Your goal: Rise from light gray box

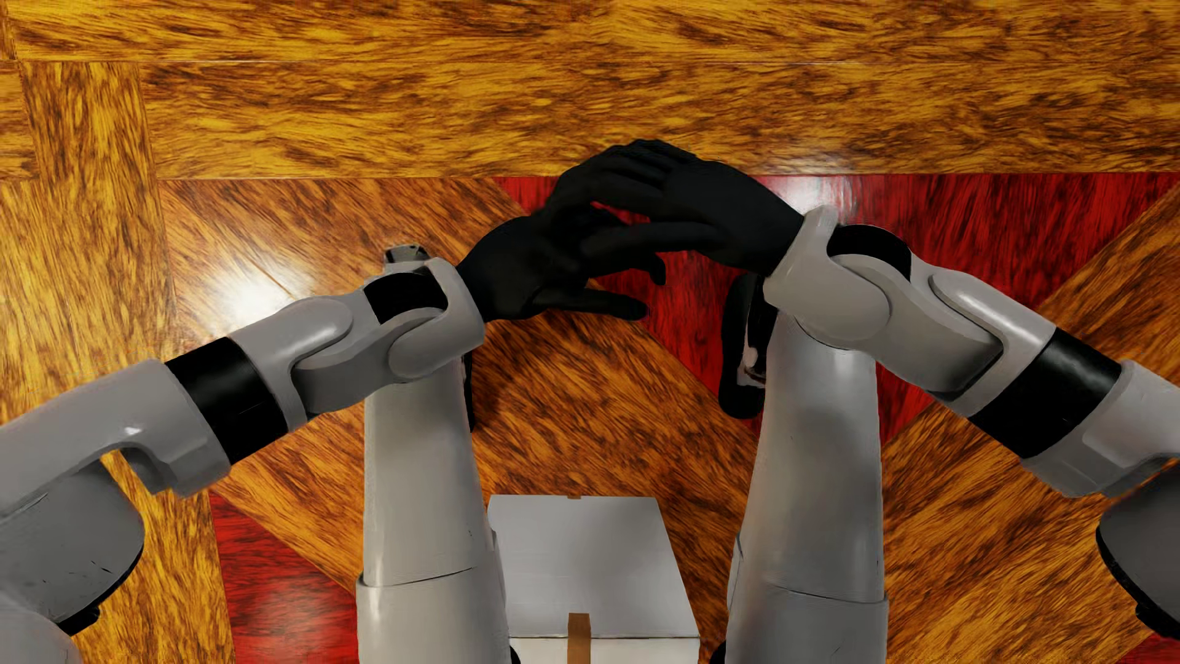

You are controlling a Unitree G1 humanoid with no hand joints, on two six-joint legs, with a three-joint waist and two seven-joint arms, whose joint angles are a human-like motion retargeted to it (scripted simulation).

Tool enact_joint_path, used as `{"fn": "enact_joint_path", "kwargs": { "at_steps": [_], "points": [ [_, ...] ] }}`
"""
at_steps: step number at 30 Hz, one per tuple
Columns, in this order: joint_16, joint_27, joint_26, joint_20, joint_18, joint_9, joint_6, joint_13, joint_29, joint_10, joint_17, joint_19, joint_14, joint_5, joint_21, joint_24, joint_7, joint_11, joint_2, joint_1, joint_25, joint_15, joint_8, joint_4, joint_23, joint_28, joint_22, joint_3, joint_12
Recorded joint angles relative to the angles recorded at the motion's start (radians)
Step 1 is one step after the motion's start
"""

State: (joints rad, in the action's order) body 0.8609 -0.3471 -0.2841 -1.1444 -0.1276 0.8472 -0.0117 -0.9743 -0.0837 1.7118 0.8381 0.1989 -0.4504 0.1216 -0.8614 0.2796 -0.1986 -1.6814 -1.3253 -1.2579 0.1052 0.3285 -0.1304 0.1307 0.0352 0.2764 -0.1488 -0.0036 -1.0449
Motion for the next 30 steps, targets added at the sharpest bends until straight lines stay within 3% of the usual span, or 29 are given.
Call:
{"fn": "enact_joint_path", "kwargs": {
  "at_steps": [6,8,9,11,14,18,19,24,30],
  "points": [
    [-0.381,0.026,-0.028,0.181,0.039,-0.138,0.009,0.186,0.215,-0.557,-0.391,-0.063,0.155,-0.05,0.107,0.172,0.092,0.581,0.438,0.391,0.24,-0.133,0.077,-0.004,0.598,-0.312,-0.578,-0.001,0.207],
    [-0.474,0.065,-0.008,0.263,0.047,-0.216,0.017,0.247,0.318,-0.755,-0.499,-0.069,0.217,-0.062,0.132,0.188,0.133,0.794,0.602,0.546,0.29,-0.205,0.103,-0.004,0.766,-0.447,-0.694,0.002,0.301],
    [-0.506,0.102,0.035,0.319,0.057,-0.262,0.023,0.295,0.343,-0.854,-0.531,-0.076,0.244,-0.071,0.155,0.157,0.152,0.903,0.689,0.629,0.278,-0.238,0.114,-0.008,0.812,-0.473,-0.725,0.007,0.363],
    [-0.546,0.168,0.108,0.429,0.085,-0.357,0.03,0.412,0.329,-1.034,-0.553,-0.092,0.286,-0.088,0.224,0.068,0.185,1.109,0.872,0.797,0.215,-0.291,0.137,-0.025,0.869,-0.445,-0.768,0.014,0.501],
    [-0.534,0.209,0.146,0.556,0.121,-0.505,0.036,0.581,0.308,-1.268,-0.53,-0.117,0.33,-0.112,0.33,-0.043,0.239,1.373,1.124,1.028,0.109,-0.348,0.166,-0.061,0.915,-0.43,-0.752,0.015,0.701],
    [-0.492,0.189,0.108,0.683,0.126,-0.694,0.032,0.759,0.258,-1.495,-0.497,-0.115,0.354,-0.122,0.451,-0.047,0.297,1.597,1.344,1.249,0.075,-0.375,0.204,-0.082,0.978,-0.462,-0.728,0.021,0.901],
    [-0.487,0.184,0.099,0.714,0.116,-0.694,0.043,0.789,0.253,-1.549,-0.493,-0.112,0.361,-0.12,0.487,-0.034,0.319,1.616,1.401,1.323,0.06,-0.368,0.213,-0.082,0.995,-0.456,-0.761,0.027,0.917],
    [-0.518,0.245,0.182,0.755,0.114,-0.781,0.042,0.846,0.18,-1.557,-0.554,-0.104,0.322,-0.123,0.558,-0.046,0.348,1.684,1.537,1.423,0.032,-0.349,0.238,-0.077,1.242,-0.372,-1.043,0.034,0.946],
    [-0.467,0.216,0.153,0.795,0.113,-0.835,0.045,0.954,0.249,-1.553,-0.586,-0.096,0.306,-0.118,0.59,-0.043,0.338,1.68,1.56,1.441,0.062,-0.321,0.236,-0.072,1.16,-0.411,-0.976,0.039,1.018]
  ]
}}
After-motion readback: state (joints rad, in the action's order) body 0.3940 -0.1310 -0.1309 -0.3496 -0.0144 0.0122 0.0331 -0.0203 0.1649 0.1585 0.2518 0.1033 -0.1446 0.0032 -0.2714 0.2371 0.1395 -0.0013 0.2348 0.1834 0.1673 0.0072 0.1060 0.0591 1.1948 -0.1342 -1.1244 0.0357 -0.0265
